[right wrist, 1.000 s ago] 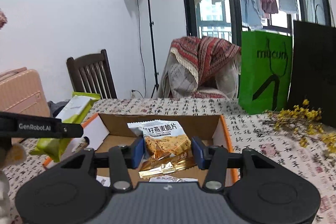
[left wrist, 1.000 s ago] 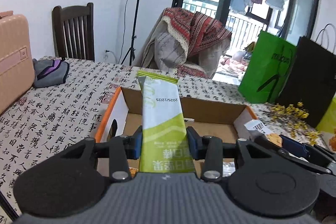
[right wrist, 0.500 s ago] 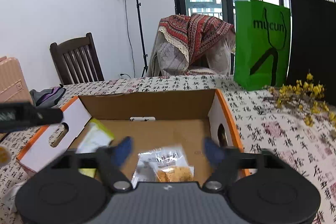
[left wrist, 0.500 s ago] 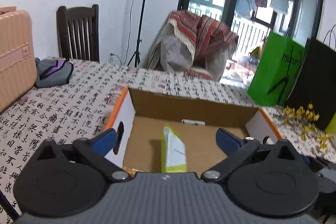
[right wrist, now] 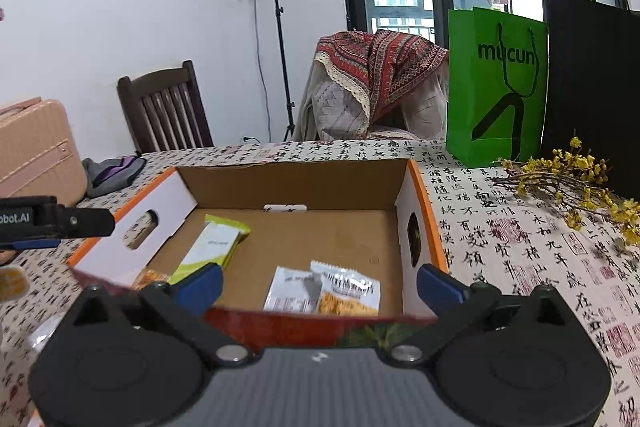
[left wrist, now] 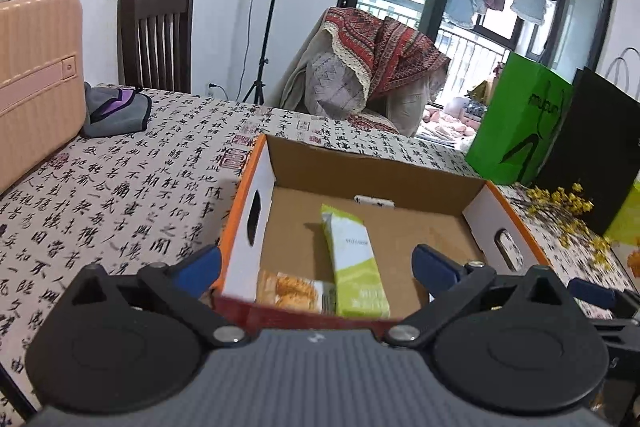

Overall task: Organize snacks
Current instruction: 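Move both grippers back toward the remaining snack pile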

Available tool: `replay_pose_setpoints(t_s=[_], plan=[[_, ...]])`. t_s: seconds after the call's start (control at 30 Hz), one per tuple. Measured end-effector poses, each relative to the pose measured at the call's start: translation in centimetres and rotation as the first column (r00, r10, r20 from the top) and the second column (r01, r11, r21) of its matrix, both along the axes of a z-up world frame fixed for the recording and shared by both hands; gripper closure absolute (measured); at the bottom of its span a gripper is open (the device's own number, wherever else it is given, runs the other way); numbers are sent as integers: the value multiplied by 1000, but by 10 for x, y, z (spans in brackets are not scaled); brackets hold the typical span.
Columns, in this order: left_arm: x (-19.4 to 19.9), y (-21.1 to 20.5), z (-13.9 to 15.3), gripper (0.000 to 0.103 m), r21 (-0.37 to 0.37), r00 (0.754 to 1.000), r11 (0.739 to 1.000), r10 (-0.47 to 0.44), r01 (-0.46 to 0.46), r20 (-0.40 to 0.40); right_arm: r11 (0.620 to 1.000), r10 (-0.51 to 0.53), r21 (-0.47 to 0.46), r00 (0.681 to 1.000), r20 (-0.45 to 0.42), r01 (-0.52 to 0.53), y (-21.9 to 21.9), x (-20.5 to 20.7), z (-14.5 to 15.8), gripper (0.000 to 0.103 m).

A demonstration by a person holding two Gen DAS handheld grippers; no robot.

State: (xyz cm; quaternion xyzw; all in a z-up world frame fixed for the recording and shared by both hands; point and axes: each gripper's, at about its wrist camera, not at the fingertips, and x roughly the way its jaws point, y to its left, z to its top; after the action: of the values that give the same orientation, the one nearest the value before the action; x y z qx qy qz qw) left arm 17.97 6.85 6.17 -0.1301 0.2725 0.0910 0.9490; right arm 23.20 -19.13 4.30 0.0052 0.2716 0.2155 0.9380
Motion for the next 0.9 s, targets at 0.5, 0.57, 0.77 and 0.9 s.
replay_pose_setpoints(t_s=[0.5,0.57,0.77,0.9], plan=[[-85,8,-19,0,-16,999,1000,-23,23,41,1000,-4,-23,1000,22,5,-38,-74,-13,0],[-93,9,-24,0,-10,999,1000,-22,22,39,999,-9,-36,1000,23,10,-42,-80,-16,0],[-113,13,-42,0,-6,999,1000,-24,25,30,997,-32,-71,999,-1,32,-57,-93,-30,0],[-120,17,-53,0,-12,999,1000,-26,26,20,995,-52,-89,998,-36,48,-66,-97,-43,0]])
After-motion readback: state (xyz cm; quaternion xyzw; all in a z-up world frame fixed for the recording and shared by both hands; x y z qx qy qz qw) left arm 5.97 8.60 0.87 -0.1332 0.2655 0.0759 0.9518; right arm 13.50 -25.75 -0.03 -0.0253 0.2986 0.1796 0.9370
